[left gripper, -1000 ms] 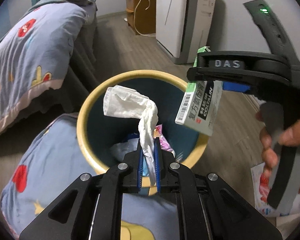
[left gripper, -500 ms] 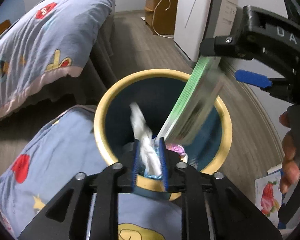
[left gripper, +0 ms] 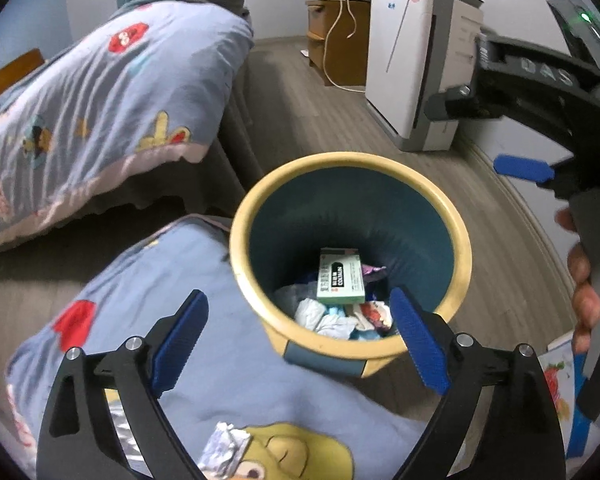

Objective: Collect trash
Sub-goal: 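Return both tools to the pillow above the bottle and foil pack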

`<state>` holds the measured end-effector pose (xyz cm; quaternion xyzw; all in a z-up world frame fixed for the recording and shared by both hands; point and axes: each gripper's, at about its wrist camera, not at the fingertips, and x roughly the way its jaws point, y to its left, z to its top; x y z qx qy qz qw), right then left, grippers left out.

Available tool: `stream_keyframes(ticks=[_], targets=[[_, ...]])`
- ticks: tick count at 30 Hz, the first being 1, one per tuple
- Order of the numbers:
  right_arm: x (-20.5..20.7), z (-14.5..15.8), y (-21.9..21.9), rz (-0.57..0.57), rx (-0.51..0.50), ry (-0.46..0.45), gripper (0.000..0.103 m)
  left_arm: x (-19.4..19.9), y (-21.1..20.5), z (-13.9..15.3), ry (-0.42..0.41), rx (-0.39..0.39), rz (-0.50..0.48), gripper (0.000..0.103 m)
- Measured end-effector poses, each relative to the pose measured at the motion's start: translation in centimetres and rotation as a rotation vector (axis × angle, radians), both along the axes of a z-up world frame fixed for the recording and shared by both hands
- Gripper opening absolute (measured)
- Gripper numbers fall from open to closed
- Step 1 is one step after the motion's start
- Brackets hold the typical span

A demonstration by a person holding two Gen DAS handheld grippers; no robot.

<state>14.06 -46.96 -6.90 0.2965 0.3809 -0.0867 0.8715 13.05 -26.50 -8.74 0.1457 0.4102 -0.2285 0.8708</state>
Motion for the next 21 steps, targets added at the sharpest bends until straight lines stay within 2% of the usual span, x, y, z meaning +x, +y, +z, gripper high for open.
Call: stream_keyframes(ticks=[2,6,8,12,16,21], targets=[[-0.4,0.9,0.6,-0.002,-0.002,-0.020,0.097,-1.0,1.0,1.5,-0.030,0.001,-0.013,0.092],[-1.0,1.9,2.7,0.022,-0.023,0.004,0.097,-3.3,4.1,4.4,-0.063,-0.025,-0.008,0.093],[-1.4,2.7,4.6,0.055,-0.087,0.026,0.097,-4.6,6.1,5.8,-0.080,-0.021,0.001,0.093],[-2.3,4.6,7.8,0.118,-0.169,-0.002,0.097,-7.2,10.1,8.1,-0.114,0.001,0.016,0.093],[-3.4,5.9,11.8,0.196,-0.204,-0.025,0.097,-9.2,14.6,9.3,-0.148,0.001,0.075,0.093],[-4.7,6.4,15.8,0.251,-0.224,-0.024,0.097,-10.1,21.0,10.1,-0.166,-0.041,0.208,0.093]])
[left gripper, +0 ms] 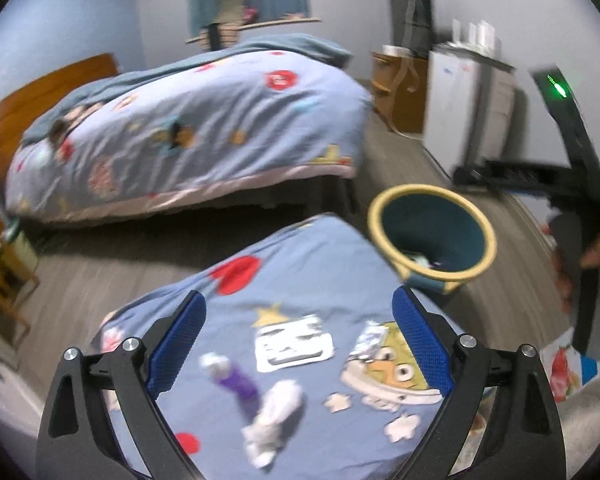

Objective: Collect trash
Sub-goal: 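Return both tools to the pillow above the bottle and foil pack, then grasp the purple spray bottle with the left tool while the right tool grasps a small foil wrapper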

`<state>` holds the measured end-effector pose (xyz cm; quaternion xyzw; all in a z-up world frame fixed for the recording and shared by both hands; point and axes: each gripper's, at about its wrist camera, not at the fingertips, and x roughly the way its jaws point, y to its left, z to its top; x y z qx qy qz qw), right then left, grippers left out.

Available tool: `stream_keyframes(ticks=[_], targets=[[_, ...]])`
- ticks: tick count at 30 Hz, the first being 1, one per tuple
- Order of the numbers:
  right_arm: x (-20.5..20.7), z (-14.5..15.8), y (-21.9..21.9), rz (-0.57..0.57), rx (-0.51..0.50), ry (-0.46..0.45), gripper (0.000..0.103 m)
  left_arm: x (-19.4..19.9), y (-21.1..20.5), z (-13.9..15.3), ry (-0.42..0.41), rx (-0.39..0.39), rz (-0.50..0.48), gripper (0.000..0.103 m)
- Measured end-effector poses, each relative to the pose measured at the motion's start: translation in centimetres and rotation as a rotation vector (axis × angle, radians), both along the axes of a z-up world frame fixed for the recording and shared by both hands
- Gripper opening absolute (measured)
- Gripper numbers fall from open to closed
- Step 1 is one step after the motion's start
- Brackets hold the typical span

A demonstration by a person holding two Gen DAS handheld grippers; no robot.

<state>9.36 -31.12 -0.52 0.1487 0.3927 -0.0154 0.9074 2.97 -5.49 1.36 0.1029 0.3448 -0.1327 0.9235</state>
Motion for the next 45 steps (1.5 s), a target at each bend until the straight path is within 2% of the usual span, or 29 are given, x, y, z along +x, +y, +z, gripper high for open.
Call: stream_keyframes(ticks=[4,7,10,13,18,22,24,26,29,33,39,42,45], targets=[[-0.3,-0.7,2.4,0.009,0.063,0.036,0.097,0.0,4.6,0.0,-0.019,0.026,0.078,0.094],[-0.2,-1.4,3.9,0.005,0.048,0.068,0.097,0.7,8.0,-1.1,0.024,-0.003,0.140,0.094],[0.3,-2.1,5.1,-0.002,0.012,0.094,0.097,1.5,9.4,-2.3,0.057,-0.009,0.157,0.093],[0.8,-3.3,6.0,-0.006,0.002,0.138,0.097,2.8,9.5,-4.1,0.095,0.035,0.153,0.094],[1.9,-6.1,7.9,-0.021,-0.046,0.240,0.097,4.3,8.5,-6.7,0.168,0.030,0.126,0.094],[2.6,-9.3,8.5,-0.053,-0.009,0.320,0.097,5.1,7.5,-8.4,0.189,0.071,0.103,0.093],[2.7,-10.9,8.5,-0.072,0.019,0.361,0.091,5.7,7.1,-9.2,0.212,0.071,0.094,0.093],[3.0,-12.7,8.8,-0.081,0.037,0.420,0.081,6.2,6.8,-10.1,0.236,0.080,0.090,0.092],[3.3,-14.4,9.5,-0.070,0.029,0.464,0.076,6.9,6.7,-11.4,0.267,0.096,0.095,0.090],[3.5,-16.2,10.5,-0.051,0.038,0.508,0.072,7.6,7.0,-12.6,0.319,0.065,0.101,0.082],[3.4,-18.3,11.1,-0.063,0.049,0.555,0.066,7.8,6.6,-13.5,0.351,0.071,0.077,0.070],[3.4,-18.4,11.6,-0.056,0.007,0.550,0.065,8.0,6.4,-14.0,0.370,0.087,0.063,0.061],[3.4,-18.4,12.1,-0.039,-0.054,0.560,0.055,8.1,6.3,-14.7,0.399,0.097,0.059,0.049]])
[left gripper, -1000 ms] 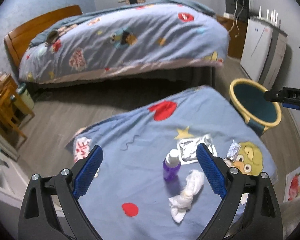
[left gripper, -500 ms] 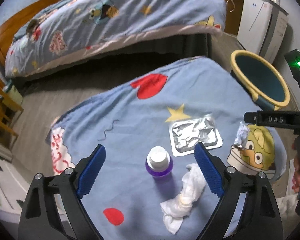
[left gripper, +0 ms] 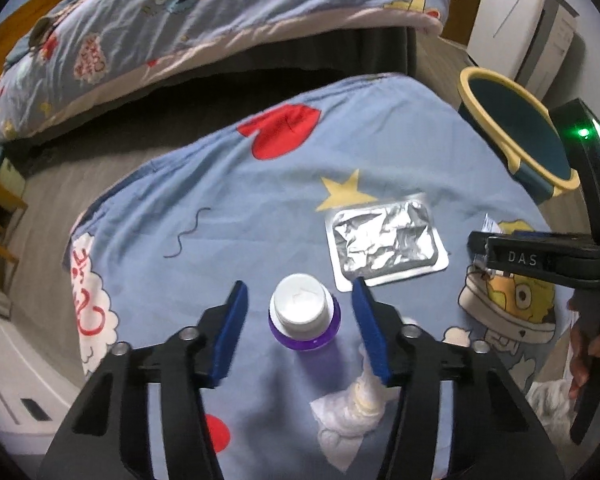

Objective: Collect trash
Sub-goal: 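Grasp the purple spray bottle with the left tool while the right tool grasps a small foil wrapper, then carry the bottle and foil wrapper over the bin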

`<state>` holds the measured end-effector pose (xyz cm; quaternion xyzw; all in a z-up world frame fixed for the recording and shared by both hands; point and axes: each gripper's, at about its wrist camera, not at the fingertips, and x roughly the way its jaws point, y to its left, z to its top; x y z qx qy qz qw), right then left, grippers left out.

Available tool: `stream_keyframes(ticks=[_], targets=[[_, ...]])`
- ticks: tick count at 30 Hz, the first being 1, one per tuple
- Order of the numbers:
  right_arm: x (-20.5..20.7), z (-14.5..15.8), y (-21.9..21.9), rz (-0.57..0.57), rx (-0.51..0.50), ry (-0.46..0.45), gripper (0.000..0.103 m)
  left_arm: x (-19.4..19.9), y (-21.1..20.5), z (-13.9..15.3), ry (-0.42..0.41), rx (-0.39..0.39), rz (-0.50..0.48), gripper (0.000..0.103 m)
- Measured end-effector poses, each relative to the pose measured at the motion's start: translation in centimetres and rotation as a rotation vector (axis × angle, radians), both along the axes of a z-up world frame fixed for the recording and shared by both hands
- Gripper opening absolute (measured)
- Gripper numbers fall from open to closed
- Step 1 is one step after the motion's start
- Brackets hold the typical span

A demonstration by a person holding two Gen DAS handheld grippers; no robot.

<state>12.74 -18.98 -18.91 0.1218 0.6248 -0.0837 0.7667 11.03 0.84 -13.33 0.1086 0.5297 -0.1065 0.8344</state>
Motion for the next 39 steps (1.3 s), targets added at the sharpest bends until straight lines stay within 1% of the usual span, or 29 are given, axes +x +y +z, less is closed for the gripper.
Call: stream_keyframes(ticks=[1,2,3,4,5,6,7,9,12,17,19,20,21,24,27,28,31,33,35,39], targets=[[0.0,0.0,0.2,0.009,-0.017,0.002,0.048,0.0,0.0,-0.1,0.007,0.005,0.001,0.042],[0.1,0.0,0.4,0.016,-0.032,0.004,0.040,0.1,0.1,-0.3,0.018,0.000,0.000,0.038],[0.0,0.1,0.3,0.021,-0.043,0.004,0.035,0.1,0.1,-0.3,0.021,-0.003,-0.001,0.035],[-0.1,0.1,0.2,0.019,-0.045,0.003,0.029,0.1,0.1,-0.2,0.021,-0.003,-0.001,0.035],[-0.1,0.2,0.0,0.014,-0.035,0.001,0.021,0.1,0.1,-0.2,0.020,0.001,0.000,0.035],[-0.2,0.2,-0.2,0.011,-0.023,-0.001,0.018,0.1,0.1,-0.1,0.017,0.006,0.000,0.034],[-0.2,0.3,-0.2,0.013,-0.017,-0.004,0.013,0.1,0.1,0.0,0.007,0.010,-0.001,0.034],[0.0,0.6,-0.5,0.012,-0.007,-0.011,0.012,0.1,0.2,0.4,-0.006,0.009,0.003,0.034],[-0.1,1.4,-0.6,0.007,0.010,-0.033,0.011,0.1,0.4,1.3,-0.029,-0.012,0.013,0.034],[0.0,3.2,-1.1,-0.015,0.088,-0.070,0.011,0.2,0.0,2.7,-0.077,-0.017,0.012,0.034],[0.1,4.2,-2.3,-0.044,0.140,-0.088,0.011,0.2,-0.1,3.4,-0.091,-0.032,0.012,0.034],[0.2,4.8,-2.6,-0.046,0.144,-0.099,0.011,0.2,-0.3,3.8,-0.104,-0.038,0.009,0.034],[0.4,5.4,-2.9,-0.043,0.141,-0.114,0.011,0.2,-0.4,4.1,-0.112,-0.040,0.006,0.034],[0.8,8.4,-4.3,-0.021,0.121,-0.177,0.011,0.1,-1.2,5.0,-0.143,-0.036,-0.014,0.034],[0.0,12.3,-6.1,0.007,0.090,-0.261,0.011,0.1,-1.8,5.8,-0.157,-0.055,-0.023,0.034],[-0.4,14.0,-7.3,0.012,0.061,-0.299,0.011,0.2,-2.0,6.0,-0.161,-0.064,-0.026,0.034],[-0.9,16.3,-9.6,0.014,-0.034,-0.357,0.011,0.1,-3.0,6.8,-0.173,-0.091,-0.037,0.034],[-0.9,16.3,-11.3,-0.014,-0.048,-0.365,0.011,0.0,-4.1,7.1,-0.177,-0.098,-0.050,0.034],[-0.9,15.4,-12.6,-0.040,-0.020,-0.349,0.011,-0.2,-5.2,7.3,-0.177,-0.102,-0.062,0.034],[-0.7,14.4,-13.7,-0.043,-0.009,-0.333,0.011,-0.4,-7.8,7.9,-0.197,-0.101,-0.095,0.034]])
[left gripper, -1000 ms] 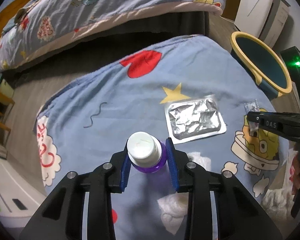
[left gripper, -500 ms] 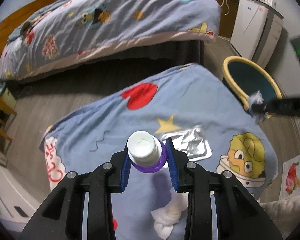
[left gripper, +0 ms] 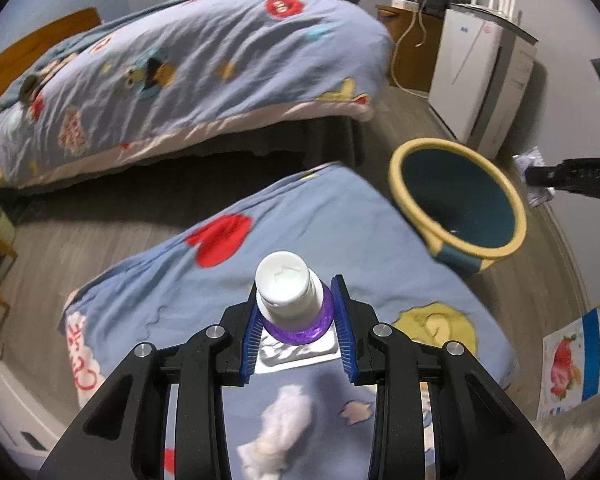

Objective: Collect trash
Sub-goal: 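Carry the bottle and foil wrapper over the bin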

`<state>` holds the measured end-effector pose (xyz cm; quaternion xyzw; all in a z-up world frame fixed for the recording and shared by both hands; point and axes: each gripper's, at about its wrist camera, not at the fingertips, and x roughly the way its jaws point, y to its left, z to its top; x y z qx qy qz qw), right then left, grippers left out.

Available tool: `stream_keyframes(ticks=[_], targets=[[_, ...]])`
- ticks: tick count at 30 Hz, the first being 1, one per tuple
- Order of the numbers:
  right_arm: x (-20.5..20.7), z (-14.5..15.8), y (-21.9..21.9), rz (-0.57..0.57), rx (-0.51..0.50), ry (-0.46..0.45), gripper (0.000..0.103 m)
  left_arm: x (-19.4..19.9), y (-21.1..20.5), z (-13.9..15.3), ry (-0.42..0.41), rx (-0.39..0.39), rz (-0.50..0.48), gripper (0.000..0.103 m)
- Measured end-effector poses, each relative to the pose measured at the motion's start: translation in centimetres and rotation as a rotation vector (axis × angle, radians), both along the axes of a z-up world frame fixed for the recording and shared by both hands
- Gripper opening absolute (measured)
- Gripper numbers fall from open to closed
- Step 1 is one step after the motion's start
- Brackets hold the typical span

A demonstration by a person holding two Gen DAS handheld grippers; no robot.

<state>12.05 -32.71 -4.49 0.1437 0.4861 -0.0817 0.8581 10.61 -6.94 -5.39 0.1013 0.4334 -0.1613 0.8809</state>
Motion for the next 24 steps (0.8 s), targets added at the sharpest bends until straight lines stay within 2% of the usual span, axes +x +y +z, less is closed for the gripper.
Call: stream_keyframes(ticks=[9,19,24], targets=[[0.2,-1.2,-1.6,0.023,-0.052,0.012,0.011,-0.4,-4.9,0.8,-0.033,0.000,-0.061,0.034],[0.4,-2.0,-4.7,0.026,-0.078,-0.012,0.011,0.1,-9.1,-0.1,-0.019,-0.012,-0.110,0.034],[0.6,-3.1,-6.3,0.027,-0.070,0.004,0.011,0.6,-11.6,-0.4,-0.010,-0.035,-0.141,0.034]])
